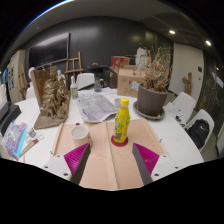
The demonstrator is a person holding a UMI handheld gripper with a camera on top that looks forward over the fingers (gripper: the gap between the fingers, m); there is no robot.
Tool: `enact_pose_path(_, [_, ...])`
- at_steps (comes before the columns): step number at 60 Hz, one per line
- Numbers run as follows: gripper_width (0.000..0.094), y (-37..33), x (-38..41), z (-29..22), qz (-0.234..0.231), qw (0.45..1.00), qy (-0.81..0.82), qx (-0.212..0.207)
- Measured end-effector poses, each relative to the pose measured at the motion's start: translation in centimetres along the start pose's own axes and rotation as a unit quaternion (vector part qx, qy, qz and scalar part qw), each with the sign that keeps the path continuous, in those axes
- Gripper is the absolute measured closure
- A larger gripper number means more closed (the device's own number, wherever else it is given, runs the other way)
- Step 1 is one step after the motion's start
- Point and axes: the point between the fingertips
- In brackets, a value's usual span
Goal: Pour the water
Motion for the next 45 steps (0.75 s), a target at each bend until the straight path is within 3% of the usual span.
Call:
enact_pose_path(14, [0.0073,-8.8,5.0,2.8,-0.015,0.999,-0.010,0.028])
enact_pose_path(45, [0.0074,-12.4,7.3,3.5,0.005,0.998,-0.057,0.024])
Point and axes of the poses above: the point between the fingertips, and its own axes, seen from behind it with the camera up: x to the left, z down, y forward, the way the camera looks, and after that the axes turned 7 degrees about -y, right-handed
